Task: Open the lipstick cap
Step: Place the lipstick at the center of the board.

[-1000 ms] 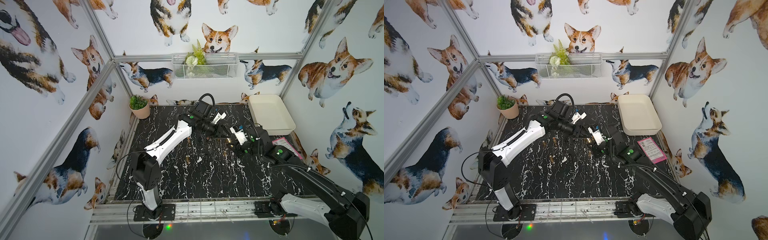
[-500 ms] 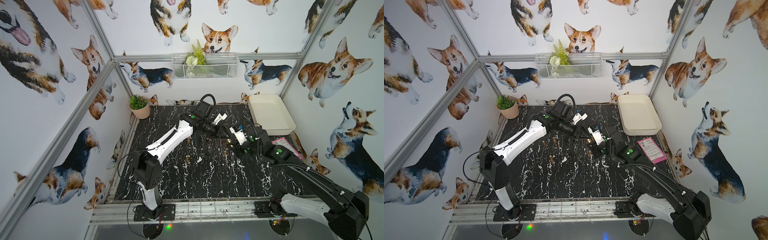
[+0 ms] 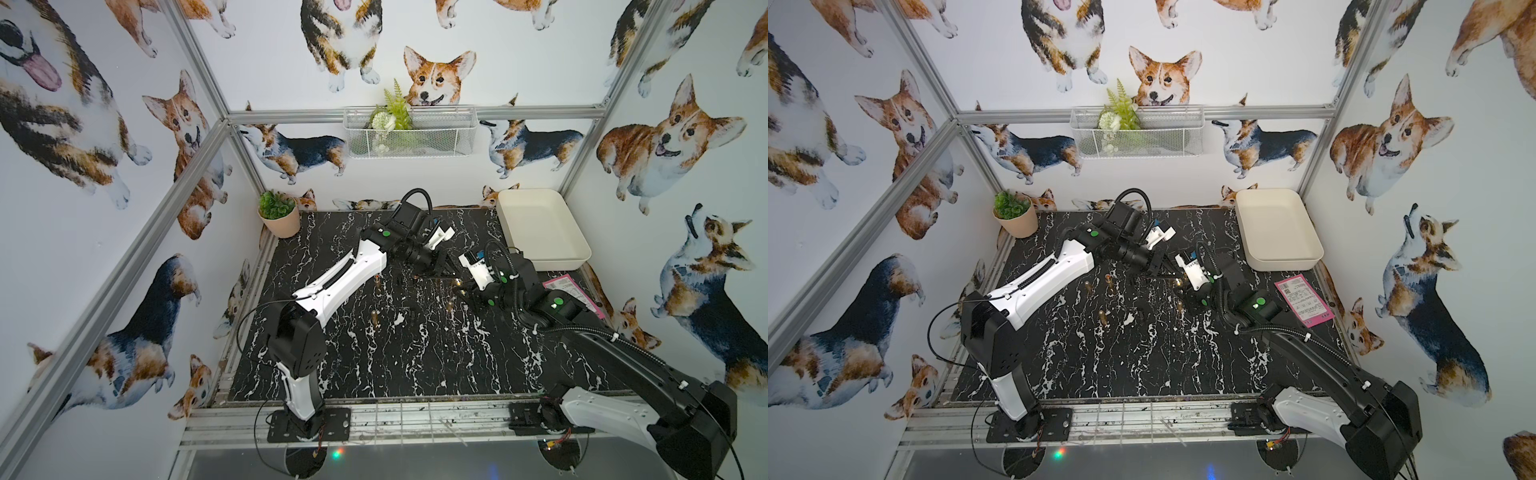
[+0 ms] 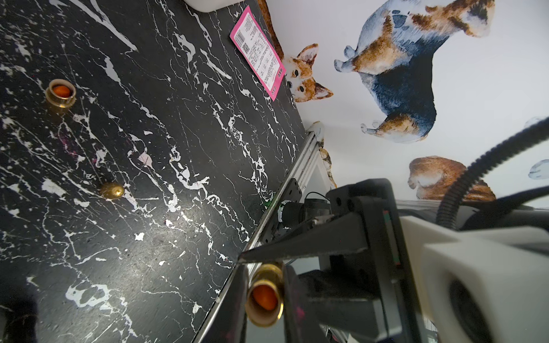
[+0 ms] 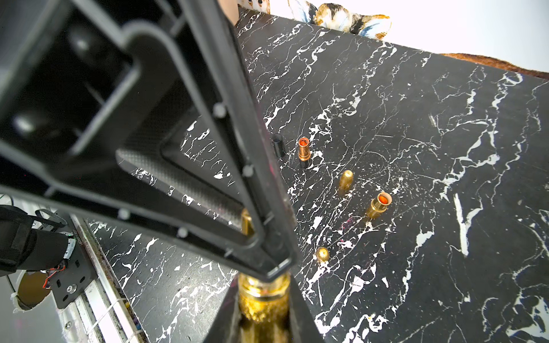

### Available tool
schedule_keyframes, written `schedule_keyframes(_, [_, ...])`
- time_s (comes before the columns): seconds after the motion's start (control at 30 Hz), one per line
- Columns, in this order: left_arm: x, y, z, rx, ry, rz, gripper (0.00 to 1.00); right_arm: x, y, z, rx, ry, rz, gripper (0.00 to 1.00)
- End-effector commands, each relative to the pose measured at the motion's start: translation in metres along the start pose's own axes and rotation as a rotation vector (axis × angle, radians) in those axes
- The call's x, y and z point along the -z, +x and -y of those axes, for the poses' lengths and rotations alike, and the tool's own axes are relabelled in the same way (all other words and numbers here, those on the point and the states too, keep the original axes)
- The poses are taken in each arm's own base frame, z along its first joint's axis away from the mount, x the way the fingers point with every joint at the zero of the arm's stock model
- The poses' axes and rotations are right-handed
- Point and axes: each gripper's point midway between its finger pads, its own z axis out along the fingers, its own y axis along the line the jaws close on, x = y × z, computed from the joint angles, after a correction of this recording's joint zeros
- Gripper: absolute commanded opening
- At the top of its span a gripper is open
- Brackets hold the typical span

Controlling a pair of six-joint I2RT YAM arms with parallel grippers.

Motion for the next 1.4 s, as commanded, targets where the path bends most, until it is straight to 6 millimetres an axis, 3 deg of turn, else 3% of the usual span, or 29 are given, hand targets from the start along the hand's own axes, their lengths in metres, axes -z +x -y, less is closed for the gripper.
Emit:
schedule_keyframes(0.0, [0.000,0.002,0.006,-0.016,0.026,-0.013,0.19,0.002,-0.009,-0.002,0.026,-0.002,0.028,0.14])
schedule_keyframes(0.37, [0.000,0.002,0.008,-0.013,0.033,-0.015,0.17,0.002,-0.009,0.003,0.019,0.028,0.030,0.25])
schedule_keyframes(0.5, [0.001,0.000,0.008,-0.010,0.032,-0.011,0.17,0.004,-0.010,0.007,0.016,0.048,0.033,0.37])
schedule_keyframes(0.6, [0.002,-0.002,0.007,-0.003,0.027,-0.001,0.17,0.007,-0.010,0.008,0.020,0.060,0.031,0.39])
schedule_keyframes(0.83, [0.016,-0.022,-0.019,0.033,-0.101,0.100,0.16,0.021,-0.001,0.010,0.002,0.080,0.020,0.42])
schedule_keyframes(1.03, [0.021,-0.048,-0.046,0.005,-0.258,0.196,0.16,0.047,0.008,0.014,-0.034,0.121,0.042,0.42])
schedule_keyframes(1.13, [0.016,-0.057,-0.058,-0.052,-0.367,0.232,0.16,0.065,0.001,0.026,-0.058,0.204,0.097,0.41])
schedule_keyframes(1.37, [-0.033,-0.051,-0.082,-0.222,-0.577,0.209,0.16,0.111,-0.008,0.079,-0.195,0.536,0.165,0.39])
